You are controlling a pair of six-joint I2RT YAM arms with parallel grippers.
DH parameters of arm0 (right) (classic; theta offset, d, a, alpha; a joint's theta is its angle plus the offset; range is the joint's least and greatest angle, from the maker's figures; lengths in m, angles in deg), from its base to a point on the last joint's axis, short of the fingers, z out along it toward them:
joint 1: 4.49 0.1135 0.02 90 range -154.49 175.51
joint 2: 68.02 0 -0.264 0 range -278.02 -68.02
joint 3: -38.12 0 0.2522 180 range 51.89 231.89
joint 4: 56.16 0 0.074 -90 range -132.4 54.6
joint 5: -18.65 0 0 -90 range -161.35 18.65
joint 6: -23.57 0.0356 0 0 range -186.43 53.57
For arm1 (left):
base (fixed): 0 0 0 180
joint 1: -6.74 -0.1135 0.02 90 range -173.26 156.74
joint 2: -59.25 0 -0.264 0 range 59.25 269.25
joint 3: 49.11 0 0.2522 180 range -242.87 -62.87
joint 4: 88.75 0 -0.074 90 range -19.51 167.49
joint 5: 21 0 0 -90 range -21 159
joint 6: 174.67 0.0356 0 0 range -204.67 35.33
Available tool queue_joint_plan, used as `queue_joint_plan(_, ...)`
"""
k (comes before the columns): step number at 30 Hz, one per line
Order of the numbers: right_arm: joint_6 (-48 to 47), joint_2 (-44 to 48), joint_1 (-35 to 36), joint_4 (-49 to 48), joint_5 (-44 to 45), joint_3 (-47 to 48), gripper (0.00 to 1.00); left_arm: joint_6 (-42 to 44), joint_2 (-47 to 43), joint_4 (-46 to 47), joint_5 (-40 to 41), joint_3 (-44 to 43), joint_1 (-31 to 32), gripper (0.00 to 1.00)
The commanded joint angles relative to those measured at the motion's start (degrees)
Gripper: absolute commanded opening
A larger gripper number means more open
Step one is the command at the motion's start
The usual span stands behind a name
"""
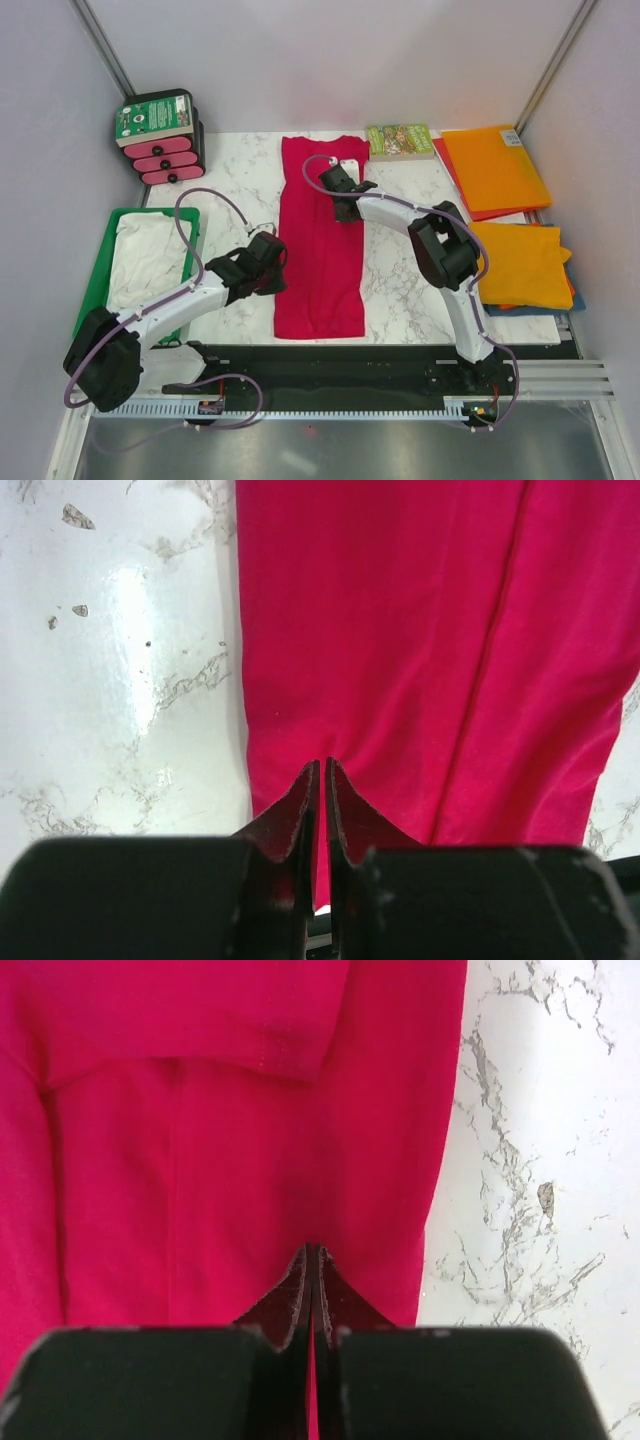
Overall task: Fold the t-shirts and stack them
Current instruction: Grab the bottom of the folded rectangular tshirt with both arms
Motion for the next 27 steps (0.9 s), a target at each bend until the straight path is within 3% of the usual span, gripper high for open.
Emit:
queue_joint_plan(1,1.14,-2.37,-0.68,0.85,-0.06,2.10,0.00,-1.71,-0.57,0.88,0.26,0.57,-0.05,0.11)
queue_joint_plan(7,0.44,0.50,-1.03,-0.28,3.89,1.15,0.01,-1.18,-0.74,0.26,0.88,-0.04,-0.05,0.14)
queue_joint_plan(10,0.35,10.23,-0.94,-6.60,4.51,-6.49,0.39,-0.83,-3.02,-1.05,1.23,0.56,-0.05,0.23)
queue_joint_plan(11,0.52,12.80,-0.85,-7.66,4.86,-8.07,0.60,-0.74,-3.82,-1.14,1.49,0.92,-0.05,0.25)
queue_joint_plan(14,0.79,22.30,0.11,-7.85,6.01,-12.82,0.89,-1.00,-6.98,-2.28,0.97,2.76,0.04,0.31)
queue_joint_plan(17,0.44,32.05,3.44,-7.58,8.90,-19.41,0.95,-3.02,-9.88,-3.69,0.27,5.31,0.22,0.35)
queue_joint_plan(22,1.31,46.11,12.93,-7.59,14.70,-33.03,0.96,-9.17,-14.10,-5.71,-1.32,11.54,1.44,0.51)
queue_joint_plan(25,5.34,51.22,18.38,-5.22,18.83,-39.19,0.96,-12.95,-17.26,-7.90,-0.36,13.57,4.51,0.62)
queue_joint_plan(27,9.91,54.03,21.64,-2.23,21.03,-42.71,0.96,-14.97,-19.37,-8.44,1.40,14.80,7.24,0.62)
